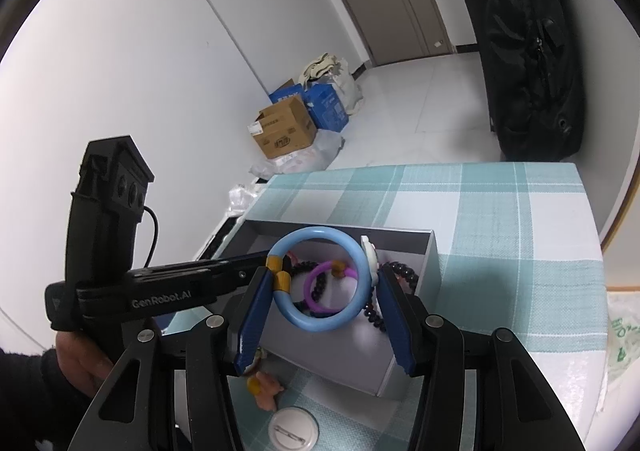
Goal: Organize jewelry
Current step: 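Carry the ring and pacifier charm into the grey box and open both grippers, then raise both grippers out of the box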
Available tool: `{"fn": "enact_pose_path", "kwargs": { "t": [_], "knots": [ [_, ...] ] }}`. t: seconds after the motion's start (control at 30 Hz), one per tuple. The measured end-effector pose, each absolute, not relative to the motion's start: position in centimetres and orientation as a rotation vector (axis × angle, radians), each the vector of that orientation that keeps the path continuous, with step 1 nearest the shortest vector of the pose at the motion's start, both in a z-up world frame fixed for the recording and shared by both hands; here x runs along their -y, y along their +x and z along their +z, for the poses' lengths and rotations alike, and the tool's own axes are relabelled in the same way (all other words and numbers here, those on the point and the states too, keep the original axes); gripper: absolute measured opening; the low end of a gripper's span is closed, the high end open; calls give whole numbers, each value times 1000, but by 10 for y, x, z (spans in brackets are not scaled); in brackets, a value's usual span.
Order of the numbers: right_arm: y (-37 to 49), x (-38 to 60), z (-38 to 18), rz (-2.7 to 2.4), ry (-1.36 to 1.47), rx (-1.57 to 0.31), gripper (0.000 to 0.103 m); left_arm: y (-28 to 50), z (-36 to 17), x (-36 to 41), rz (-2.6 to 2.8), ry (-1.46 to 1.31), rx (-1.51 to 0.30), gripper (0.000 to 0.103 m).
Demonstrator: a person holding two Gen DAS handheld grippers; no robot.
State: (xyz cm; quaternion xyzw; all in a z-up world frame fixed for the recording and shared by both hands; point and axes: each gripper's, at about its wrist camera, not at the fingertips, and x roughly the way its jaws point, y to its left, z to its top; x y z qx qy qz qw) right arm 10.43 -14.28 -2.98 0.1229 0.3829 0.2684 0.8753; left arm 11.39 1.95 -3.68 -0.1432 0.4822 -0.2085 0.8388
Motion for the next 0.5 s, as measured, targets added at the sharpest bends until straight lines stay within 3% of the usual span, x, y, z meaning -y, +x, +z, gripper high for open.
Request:
{"fn": "enact_pose_path", "kwargs": {
  "t": [0.17, 0.23, 0.3, 0.37, 0.4, 0.5],
  "knots": [
    [105, 142, -31, 539, 247, -797, 54, 114, -35, -21, -461, -337, -1012, 13],
    [104, 143, -30, 533, 245, -784, 55, 115, -36, -22, -470, -363, -1026, 24],
    [103, 144, -29, 536, 250, -774, 68, 114, -34, -23, -483, -373, -1020, 29],
    [99, 146, -25, 535, 254, -746, 70, 111, -29, -22, -474, -352, -999, 42],
    [98, 147, -24, 535, 252, -738, 70, 108, -27, -22, -473, -347, -986, 56],
    [95, 150, -20, 519, 248, -716, 77, 102, -21, -26, -465, -345, -947, 61]
  ]
}}
